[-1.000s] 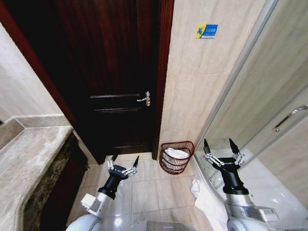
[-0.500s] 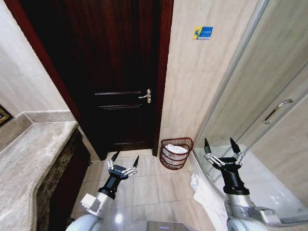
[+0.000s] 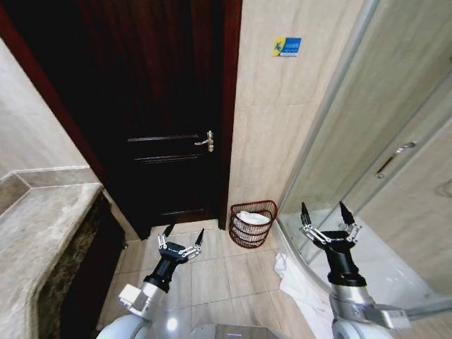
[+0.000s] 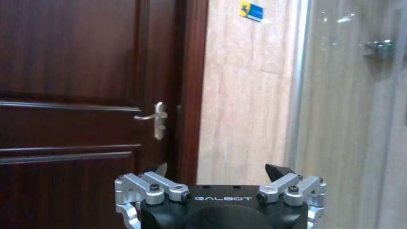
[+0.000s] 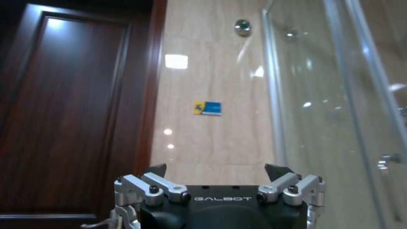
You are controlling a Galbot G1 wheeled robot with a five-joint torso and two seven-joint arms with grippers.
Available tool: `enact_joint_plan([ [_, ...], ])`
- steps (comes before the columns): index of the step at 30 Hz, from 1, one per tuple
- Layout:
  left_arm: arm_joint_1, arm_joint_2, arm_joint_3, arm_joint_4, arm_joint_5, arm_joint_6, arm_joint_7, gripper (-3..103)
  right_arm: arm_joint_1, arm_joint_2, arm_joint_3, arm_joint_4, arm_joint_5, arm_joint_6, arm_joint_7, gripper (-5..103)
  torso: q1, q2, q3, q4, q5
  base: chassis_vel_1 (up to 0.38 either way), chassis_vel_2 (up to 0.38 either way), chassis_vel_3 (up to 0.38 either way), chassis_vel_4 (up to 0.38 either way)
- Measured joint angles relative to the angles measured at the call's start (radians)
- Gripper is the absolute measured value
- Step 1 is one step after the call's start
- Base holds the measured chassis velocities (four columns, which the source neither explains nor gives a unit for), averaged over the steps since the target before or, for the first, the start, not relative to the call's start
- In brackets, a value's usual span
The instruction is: Discard the used towel into the hamper.
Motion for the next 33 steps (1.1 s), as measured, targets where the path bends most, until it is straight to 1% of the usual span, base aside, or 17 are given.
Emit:
enact_joint_plan([
  [17,0.000,0.000,0.000,0.000,0.000,0.000,0.000,100,-0.001,0.003,0.003,0.003,0.025,0.015,0.016,100,0.000,0.000,0.000,0.0000,0.0001,-0.111,-0.114,-0.109,-0.112],
  [33,0.000,0.000,0.000,0.000,0.000,0.000,0.000,100,0.000,0.005,0.002,-0.001,0.026,0.028,0.019,100,0.000,0.000,0.000,0.0000,0.0001,-0.125,-0.121,-0.129,-0.123],
])
